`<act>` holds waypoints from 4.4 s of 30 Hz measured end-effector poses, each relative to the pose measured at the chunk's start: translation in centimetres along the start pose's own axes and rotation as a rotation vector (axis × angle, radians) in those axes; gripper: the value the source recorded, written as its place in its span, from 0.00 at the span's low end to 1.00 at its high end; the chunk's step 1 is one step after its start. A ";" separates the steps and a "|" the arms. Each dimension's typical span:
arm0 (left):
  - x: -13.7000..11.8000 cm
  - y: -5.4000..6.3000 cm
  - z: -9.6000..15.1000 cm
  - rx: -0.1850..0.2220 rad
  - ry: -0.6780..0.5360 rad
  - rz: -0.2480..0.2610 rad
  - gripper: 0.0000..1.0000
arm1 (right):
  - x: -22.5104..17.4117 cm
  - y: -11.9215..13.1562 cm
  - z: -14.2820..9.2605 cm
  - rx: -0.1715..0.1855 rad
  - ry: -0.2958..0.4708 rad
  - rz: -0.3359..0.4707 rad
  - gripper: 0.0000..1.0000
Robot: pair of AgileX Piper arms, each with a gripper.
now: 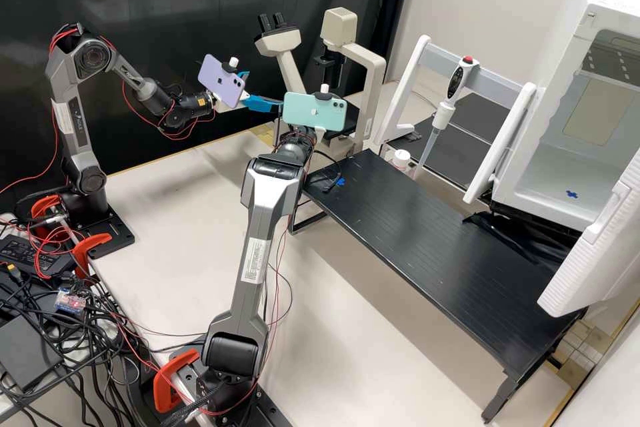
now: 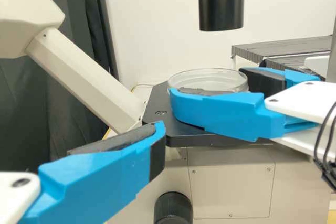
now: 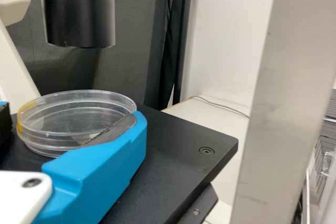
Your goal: Move the petri dish to the bench
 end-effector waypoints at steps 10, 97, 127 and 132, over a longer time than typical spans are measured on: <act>0.0 0.0 0.0 0.000 0.000 0.000 1.00 | 0.0 0.0 0.1 0.000 -0.006 0.003 0.00; 0.0 0.0 0.0 0.000 0.000 0.000 1.00 | -25.4 -1.3 12.8 -0.020 0.073 0.210 0.00; 0.0 0.0 0.0 0.000 0.000 0.000 1.00 | -26.3 2.8 14.9 -0.051 0.050 0.255 0.00; 0.0 0.0 0.0 0.000 0.000 0.000 1.00 | -26.2 2.5 14.7 -0.025 0.062 0.237 0.00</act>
